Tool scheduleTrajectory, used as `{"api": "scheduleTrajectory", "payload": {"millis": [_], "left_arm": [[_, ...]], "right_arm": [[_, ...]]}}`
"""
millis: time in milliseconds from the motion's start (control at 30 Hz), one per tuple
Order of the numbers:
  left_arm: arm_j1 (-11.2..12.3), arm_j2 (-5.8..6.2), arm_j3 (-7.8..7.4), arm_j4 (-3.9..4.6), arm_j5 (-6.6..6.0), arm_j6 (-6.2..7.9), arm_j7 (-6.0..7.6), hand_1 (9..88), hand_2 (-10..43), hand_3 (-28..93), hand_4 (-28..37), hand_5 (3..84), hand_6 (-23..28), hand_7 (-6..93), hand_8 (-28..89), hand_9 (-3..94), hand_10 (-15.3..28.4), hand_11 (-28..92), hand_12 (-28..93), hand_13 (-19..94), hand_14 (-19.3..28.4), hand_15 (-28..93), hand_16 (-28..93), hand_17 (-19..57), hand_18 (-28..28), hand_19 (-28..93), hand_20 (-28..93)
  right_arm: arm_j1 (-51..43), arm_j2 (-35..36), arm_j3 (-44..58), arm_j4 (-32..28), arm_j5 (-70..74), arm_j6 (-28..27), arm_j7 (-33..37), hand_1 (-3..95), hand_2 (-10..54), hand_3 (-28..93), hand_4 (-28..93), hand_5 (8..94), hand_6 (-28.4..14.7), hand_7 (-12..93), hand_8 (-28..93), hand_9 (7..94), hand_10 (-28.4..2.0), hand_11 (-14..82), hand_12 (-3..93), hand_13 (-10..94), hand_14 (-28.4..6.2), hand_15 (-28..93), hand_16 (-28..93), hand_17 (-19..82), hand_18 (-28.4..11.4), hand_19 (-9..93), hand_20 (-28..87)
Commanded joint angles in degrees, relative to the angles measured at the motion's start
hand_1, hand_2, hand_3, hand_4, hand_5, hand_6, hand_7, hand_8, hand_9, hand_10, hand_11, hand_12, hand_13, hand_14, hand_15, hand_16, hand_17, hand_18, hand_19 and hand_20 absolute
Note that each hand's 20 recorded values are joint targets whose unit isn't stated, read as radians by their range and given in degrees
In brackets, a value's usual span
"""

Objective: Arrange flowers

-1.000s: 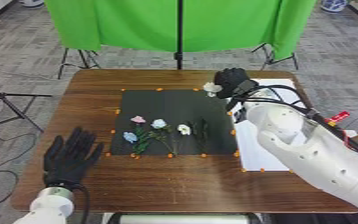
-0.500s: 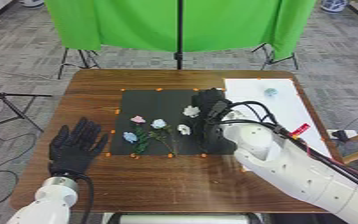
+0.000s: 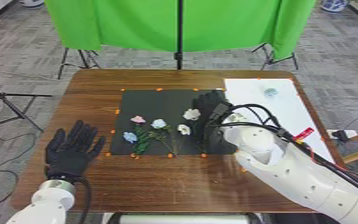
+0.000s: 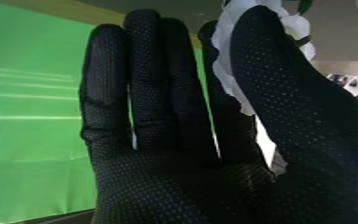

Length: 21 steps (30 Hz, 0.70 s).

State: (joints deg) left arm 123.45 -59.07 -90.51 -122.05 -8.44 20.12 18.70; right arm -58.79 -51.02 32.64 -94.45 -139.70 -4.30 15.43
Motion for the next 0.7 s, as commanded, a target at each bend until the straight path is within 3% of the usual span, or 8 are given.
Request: {"api": "scheduleTrajectory", "payload": {"millis": [33,200,467,633,700], "left_arm": [[1.7,-1.18,0.1,-0.21,-1.26,0.48,0.26,27.5,18.8,73,-28.3,45.8,6.3,23.0,-12,42.4,14.7,35,13,33,14.5,49,-9,-4.7,14.2,40,17],[1.8,-1.18,-0.02,-0.34,-1.31,0.67,0.51,27.0,18.8,73,-28.3,44.7,6.7,23.1,-12,42.2,14.7,35,13,33,14.3,49,-9,-4.5,14.1,40,17],[1.8,-1.45,0.01,-0.3,-1.22,1.13,0.24,27.9,17.6,74,-28.3,43.7,7.0,23.2,-12,41.8,14.4,35,13,33,14.3,49,-9,-4.5,14.1,41,17],[1.6,-1.32,0.05,-0.38,-0.98,0.85,0.11,28.0,17.6,74,-28.3,43.7,7.0,23.3,-12,41.9,14.4,36,13,33,14.3,49,-9,-4.6,14.1,41,17],[2.0,-1.22,-0.17,-0.47,-0.96,0.72,0.38,28.0,17.6,74,-28.3,43.9,6.9,23.3,-12,41.9,14.4,36,13,33,14.3,49,-9,-4.6,14.1,41,17]], "right_arm": [[-2.3,0.4,2.0,-2.1,0.3,-0.9,0.8,48.7,-9.5,79,-28,55.7,-2.9,20,-13,58.2,-16.3,16.8,17.7,49,-14.5,42,19,23,-20.8,63,24],[-2.4,0.1,2.8,-2.7,1.0,-2.3,0.7,45.9,-9.5,81,-28,47.2,-5.3,17,-12,52.0,-18.1,16.2,17.2,45,-15.8,43,17,20,-21.3,60,19],[-4.0,-0.6,6.4,-4.5,2.7,-6.2,1.9,46.2,-9.5,83,-28,43.5,-6.5,16,-11,46.8,-19.0,14.9,16.8,41,-16.4,42,15,18,-20.8,57,16],[-6.0,0.7,12.3,-9.6,8.6,-15.5,4.5,48.3,-9.5,85,-27,39.3,-7.4,14,-10,41.6,-20.0,13.3,16.8,36,-17.5,42,14,15,-21.5,57,15],[-6.4,1.4,13.7,-10.7,10.4,-16.3,5.1,49.4,-9.5,86,-27,38.9,-7.4,14,-10,41.0,-20.2,13.0,16.8,36,-17.8,42,14,15,-21.6,56,15]]}}
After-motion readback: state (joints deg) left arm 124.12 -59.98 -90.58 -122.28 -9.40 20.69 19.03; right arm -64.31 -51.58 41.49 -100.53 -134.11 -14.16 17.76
